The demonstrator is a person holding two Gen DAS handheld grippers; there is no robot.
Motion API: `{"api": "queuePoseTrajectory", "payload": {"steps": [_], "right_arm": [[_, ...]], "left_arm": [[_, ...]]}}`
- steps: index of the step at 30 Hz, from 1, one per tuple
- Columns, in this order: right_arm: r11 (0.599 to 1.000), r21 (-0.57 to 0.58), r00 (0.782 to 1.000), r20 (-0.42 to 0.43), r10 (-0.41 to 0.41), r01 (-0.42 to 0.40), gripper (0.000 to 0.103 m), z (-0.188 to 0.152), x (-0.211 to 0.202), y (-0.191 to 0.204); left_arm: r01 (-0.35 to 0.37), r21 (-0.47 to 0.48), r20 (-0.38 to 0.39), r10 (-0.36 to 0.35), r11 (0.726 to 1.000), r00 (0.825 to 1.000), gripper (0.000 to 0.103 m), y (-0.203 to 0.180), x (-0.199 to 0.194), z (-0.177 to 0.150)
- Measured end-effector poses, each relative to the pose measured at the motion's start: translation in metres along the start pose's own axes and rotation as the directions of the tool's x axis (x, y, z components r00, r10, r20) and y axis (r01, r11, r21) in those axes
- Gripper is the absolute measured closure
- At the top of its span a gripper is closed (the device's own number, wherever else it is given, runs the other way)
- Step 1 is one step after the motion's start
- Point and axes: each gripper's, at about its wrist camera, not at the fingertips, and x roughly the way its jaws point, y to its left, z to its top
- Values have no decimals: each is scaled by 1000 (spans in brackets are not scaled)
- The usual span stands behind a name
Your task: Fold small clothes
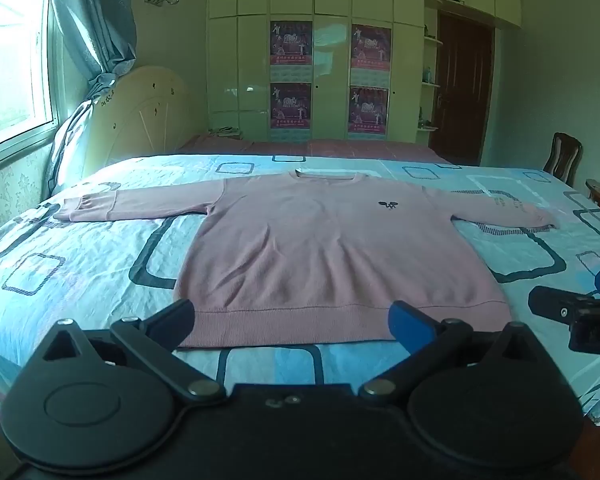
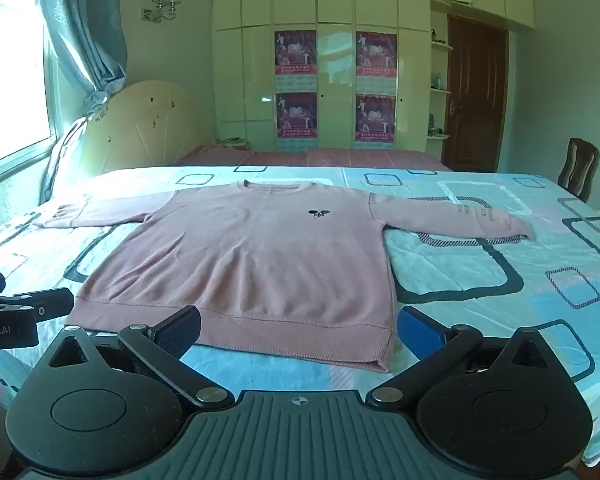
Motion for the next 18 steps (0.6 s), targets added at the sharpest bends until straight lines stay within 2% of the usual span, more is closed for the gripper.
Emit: {"api": "queuePoseTrajectory", "payload": {"steps": [18], "right_arm": [[1000,-5,1000,6,-3,3,0,-1,-1,-6]], "left_arm": [[-4,1,-2,4,1000,1000,1,-2,5,-4]]}}
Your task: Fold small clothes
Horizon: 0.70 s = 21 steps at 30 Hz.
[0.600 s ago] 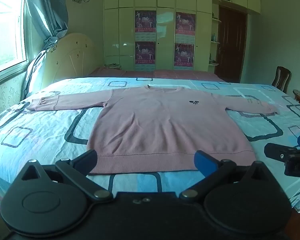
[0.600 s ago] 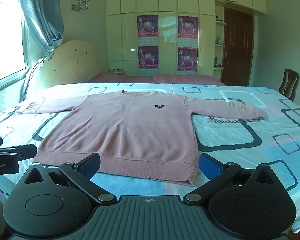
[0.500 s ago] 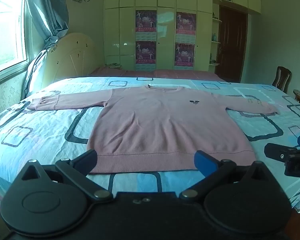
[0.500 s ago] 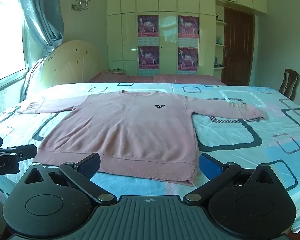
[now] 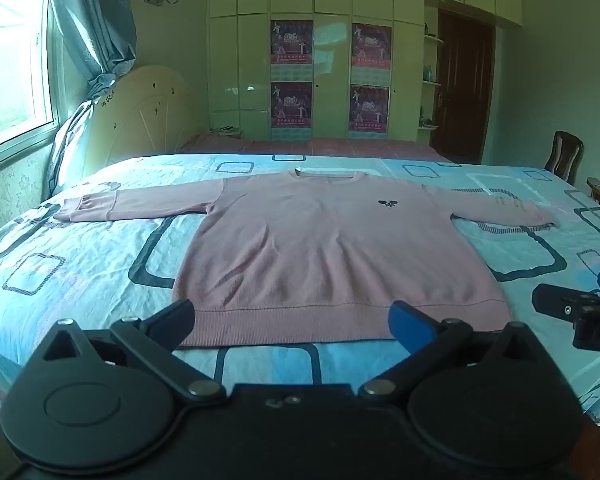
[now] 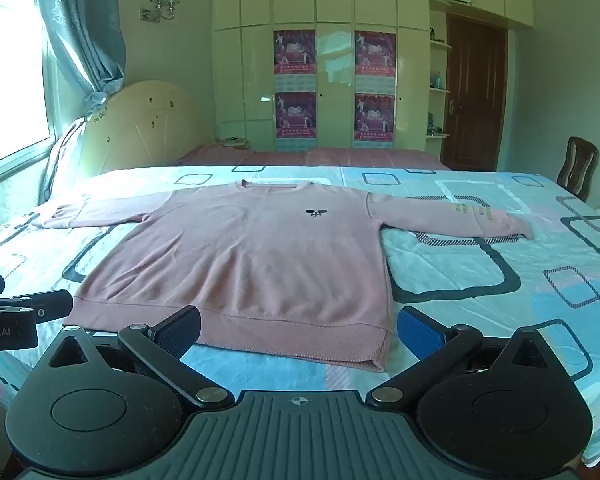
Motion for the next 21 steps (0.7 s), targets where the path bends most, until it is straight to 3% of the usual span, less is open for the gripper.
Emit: {"api": "queuePoseTrajectory", "payload": {"steps": [21], "right_arm": [[1000,-3,1000,9,3,-3,0,6,-1,4]], "left_arm": [[-2,1,-2,2,1000,1000,1,-2,-6,6]]}}
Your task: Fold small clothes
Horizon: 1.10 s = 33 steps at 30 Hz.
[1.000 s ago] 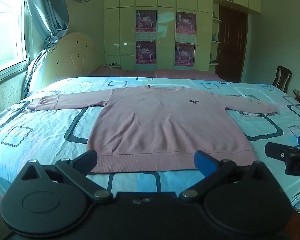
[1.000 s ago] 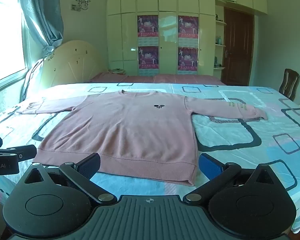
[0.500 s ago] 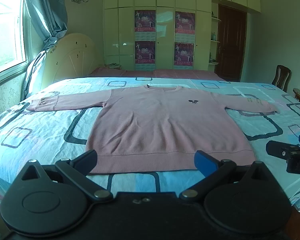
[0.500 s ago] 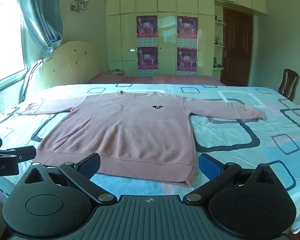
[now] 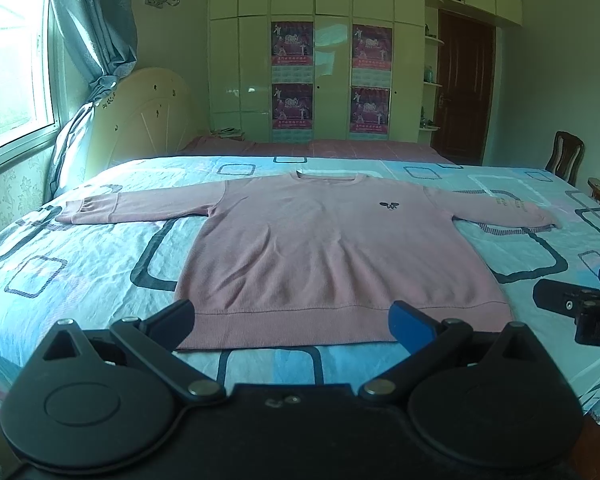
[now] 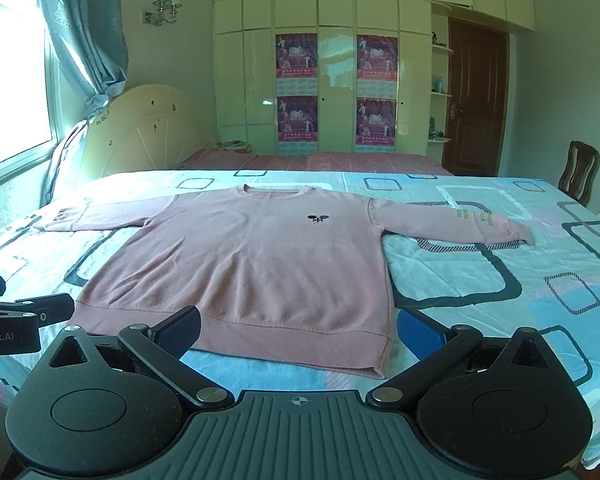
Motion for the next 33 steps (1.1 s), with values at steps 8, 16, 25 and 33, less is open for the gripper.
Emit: {"api": "queuePoseTrajectory", "payload": {"steps": [8,16,25,33], "right_arm": [[1000,-2,1000,0,0,0,0,-1,1,0],[1000,-6,1000,2,1,-1,0,0,0,1],[1000,-6,1000,5,4,-4,0,1,-1,1],[1000,-7,1000,6,4,-4,0,1,-2,1]], "left_arm": [[1,1,0,-1,1000,1000,1,-1,0,0],[2,2,-1,-2,1000,1000,1,-1,0,0],[1,0,0,-1,1000,1000,1,-1,0,0],[-1,-3,1,1,1000,1000,1,1,2,0]]}}
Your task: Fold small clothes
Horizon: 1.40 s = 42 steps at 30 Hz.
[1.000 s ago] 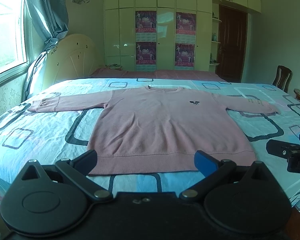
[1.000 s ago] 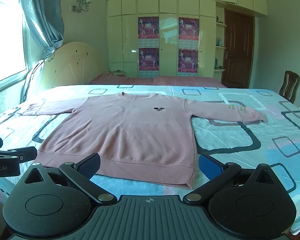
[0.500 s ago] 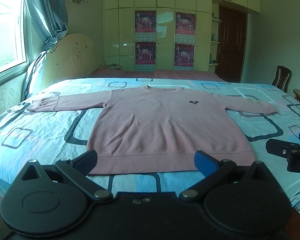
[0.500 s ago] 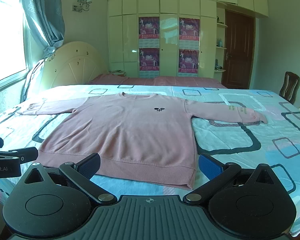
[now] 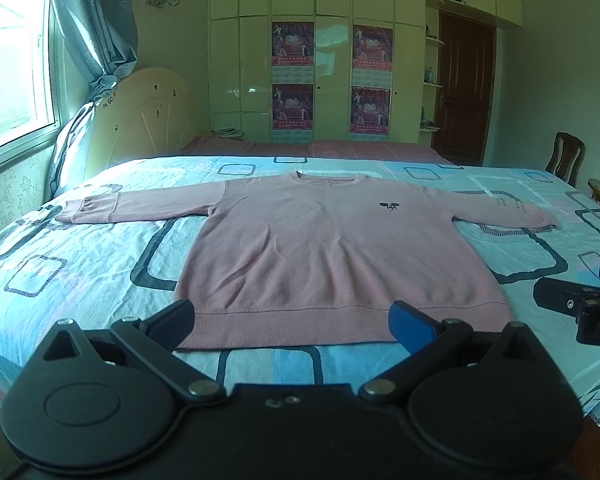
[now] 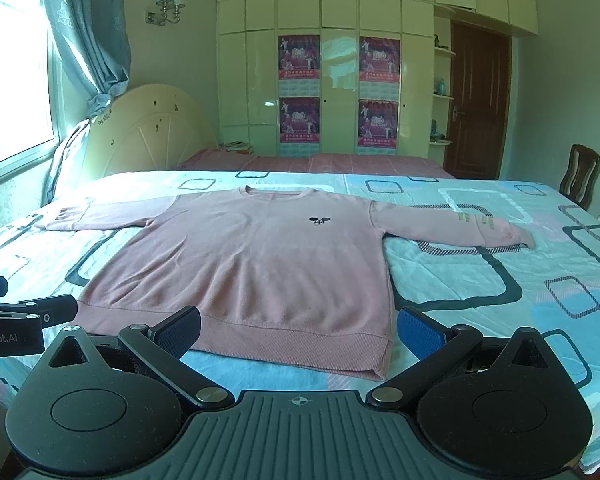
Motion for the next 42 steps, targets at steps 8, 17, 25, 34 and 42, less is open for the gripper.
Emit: {"api": "queuePoseTrajectory", "payload": {"steps": [8,17,25,34,42], "right_arm": [[1000,-2,1000,-2,0,0,0,0,0,0],[1000,-3,1000,-5,0,0,0,-1,-1,-1],[1000,-5,1000,-6,0,0,0,-2,-1,-2],[1000,8,999,-18,-28,28,0,3,19,-14],[995,49,996,1,-91,90,0,22,58,-38]], "left_arm": [[-1,-3,-1,1,1000,1000,1,1,1,-2],[2,-5,-3,-2,1000,1000,1,1,2,-2],[-1,-5,-7,1,1000,1000,1,-1,3,-3],[1,-81,-35,-4,997,999,1,9,20,2],[41,-94,-32,-45,995,998,1,19,68,27]]}}
